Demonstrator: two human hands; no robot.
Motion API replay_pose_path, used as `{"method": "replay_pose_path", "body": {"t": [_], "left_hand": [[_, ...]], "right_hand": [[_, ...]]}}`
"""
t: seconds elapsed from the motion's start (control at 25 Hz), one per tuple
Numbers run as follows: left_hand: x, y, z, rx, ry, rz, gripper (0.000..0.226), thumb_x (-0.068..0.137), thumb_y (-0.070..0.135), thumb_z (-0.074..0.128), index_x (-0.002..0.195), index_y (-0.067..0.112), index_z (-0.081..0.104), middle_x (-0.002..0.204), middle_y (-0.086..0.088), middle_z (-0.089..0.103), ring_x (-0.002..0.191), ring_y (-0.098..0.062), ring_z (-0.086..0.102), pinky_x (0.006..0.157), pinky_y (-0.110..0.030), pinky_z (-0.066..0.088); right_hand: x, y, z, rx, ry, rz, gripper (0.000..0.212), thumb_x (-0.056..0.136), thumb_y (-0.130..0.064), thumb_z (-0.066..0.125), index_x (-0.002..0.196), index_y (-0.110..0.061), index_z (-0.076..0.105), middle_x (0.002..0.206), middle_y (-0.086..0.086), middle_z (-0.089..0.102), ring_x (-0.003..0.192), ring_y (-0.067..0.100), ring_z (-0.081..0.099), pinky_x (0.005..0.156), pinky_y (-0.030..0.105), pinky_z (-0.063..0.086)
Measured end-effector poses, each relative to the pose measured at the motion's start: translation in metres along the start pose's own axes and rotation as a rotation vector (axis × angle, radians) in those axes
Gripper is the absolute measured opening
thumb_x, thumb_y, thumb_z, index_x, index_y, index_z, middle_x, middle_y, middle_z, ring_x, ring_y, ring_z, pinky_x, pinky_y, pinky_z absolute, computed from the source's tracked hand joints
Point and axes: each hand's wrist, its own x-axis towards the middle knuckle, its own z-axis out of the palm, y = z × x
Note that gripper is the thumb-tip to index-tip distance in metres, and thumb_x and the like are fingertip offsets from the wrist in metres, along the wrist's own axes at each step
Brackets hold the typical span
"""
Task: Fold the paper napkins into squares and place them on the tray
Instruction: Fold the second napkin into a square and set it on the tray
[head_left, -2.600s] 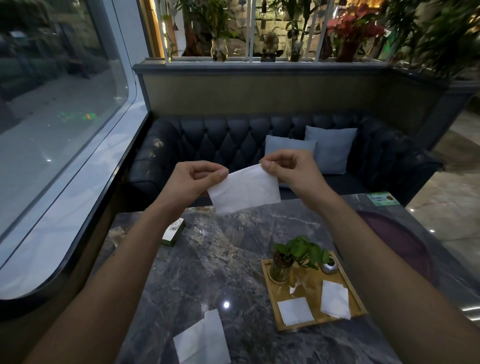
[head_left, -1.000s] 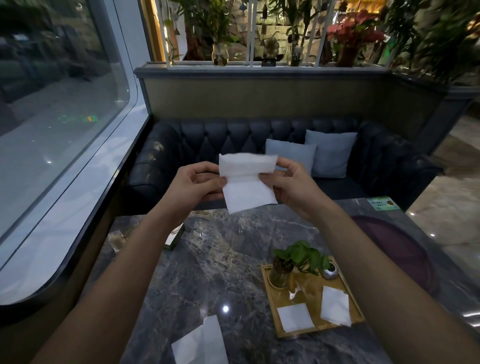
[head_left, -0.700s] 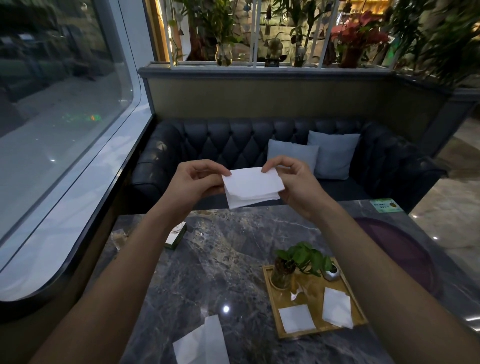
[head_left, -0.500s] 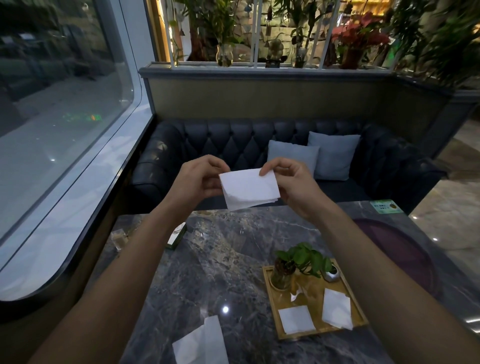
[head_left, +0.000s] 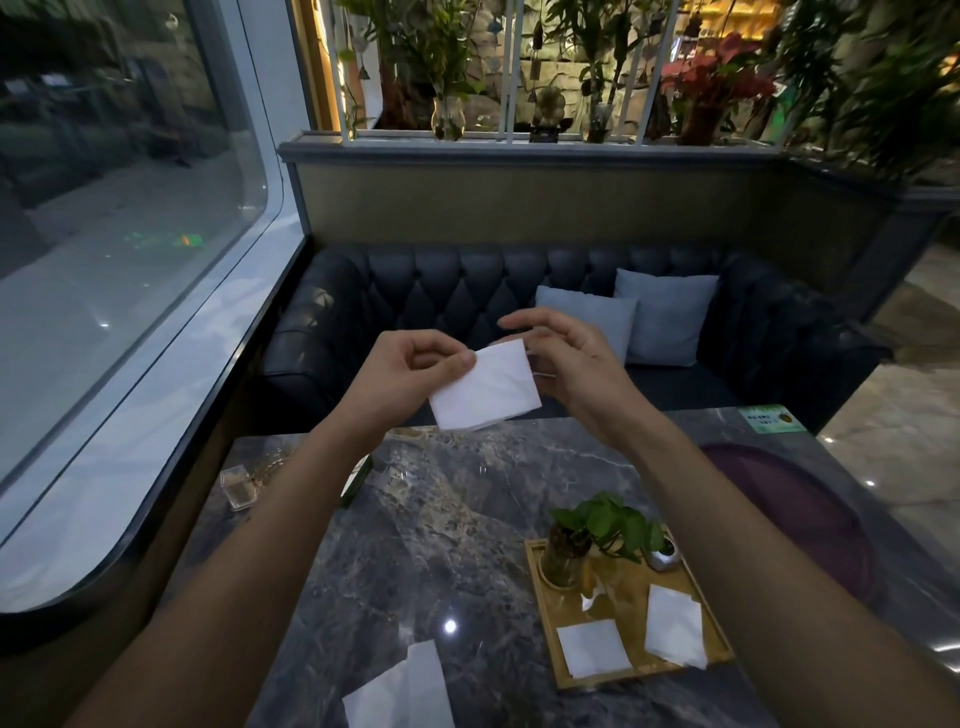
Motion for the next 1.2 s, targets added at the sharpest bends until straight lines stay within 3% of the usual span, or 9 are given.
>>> {"method": "replay_pose_path", "body": {"t": [0.12,0.24,0.4,0.68,0.88,1.0,1.2], "left_hand": [[0.000,0.000,0.000,0.016,0.002,0.004,0.007,0.086,0.018,0.072,0.084,0.013,0.076,0.075,-0.003,0.074,0.072,-0.007,0.066,0.067,-0.022,0.049],[-0.001,0.001,0.000,0.018,-0.007,0.025,0.007,0.086,0.018,0.072,0.086,0.013,0.076,0.080,-0.007,0.075,0.076,-0.010,0.068,0.069,-0.024,0.051],[-0.003,-0.002,0.000,0.013,0.001,0.000,0.005,0.086,0.018,0.073,0.085,0.014,0.077,0.078,-0.008,0.076,0.075,-0.011,0.069,0.069,-0.025,0.052],[-0.003,-0.002,-0.005,-0.097,0.036,-0.049,0.008,0.087,0.009,0.070,0.083,0.014,0.075,0.073,-0.003,0.076,0.071,-0.012,0.072,0.068,-0.025,0.060],[-0.004,-0.003,-0.004,-0.076,0.010,-0.075,0.004,0.086,0.011,0.071,0.085,0.010,0.075,0.078,-0.010,0.077,0.076,-0.018,0.072,0.069,-0.028,0.060],[-0.006,-0.001,-0.006,-0.080,-0.089,-0.120,0.008,0.085,0.010,0.072,0.092,0.006,0.074,0.085,-0.016,0.076,0.082,-0.022,0.073,0.069,-0.027,0.059],[-0.004,-0.001,-0.002,0.017,-0.140,-0.071,0.014,0.086,0.015,0.072,0.096,0.006,0.075,0.091,-0.014,0.076,0.085,-0.016,0.071,0.071,-0.024,0.055]], "right_hand": [[0.002,0.000,0.003,-0.124,0.035,-0.042,0.017,0.099,-0.024,0.054,0.108,-0.023,0.068,0.098,-0.002,0.071,0.099,0.016,0.067,0.083,0.036,0.055],[0.003,0.006,0.007,-0.291,0.029,-0.096,0.009,0.092,-0.025,0.065,0.095,-0.021,0.073,0.084,-0.014,0.068,0.083,0.002,0.062,0.075,0.024,0.050],[0.003,0.011,0.005,-0.282,0.050,-0.077,0.009,0.091,-0.023,0.067,0.083,-0.024,0.072,0.086,-0.008,0.071,0.086,0.011,0.064,0.074,0.031,0.050],[0.005,0.010,-0.009,-0.223,0.138,-0.039,0.007,0.089,-0.024,0.070,0.083,-0.022,0.073,0.087,0.000,0.072,0.088,0.021,0.066,0.080,0.043,0.054],[0.004,0.009,-0.007,-0.196,0.145,-0.033,0.005,0.089,-0.023,0.070,0.085,-0.021,0.073,0.083,-0.005,0.070,0.083,0.015,0.064,0.072,0.034,0.050],[0.002,0.005,-0.008,-0.214,0.079,-0.016,0.005,0.089,-0.021,0.069,0.088,-0.017,0.073,0.084,-0.003,0.070,0.082,0.015,0.065,0.068,0.034,0.054],[0.002,0.002,0.000,-0.195,-0.010,0.000,0.009,0.088,-0.019,0.071,0.096,-0.015,0.071,0.085,0.003,0.072,0.077,0.010,0.067,0.059,0.022,0.051]]}}
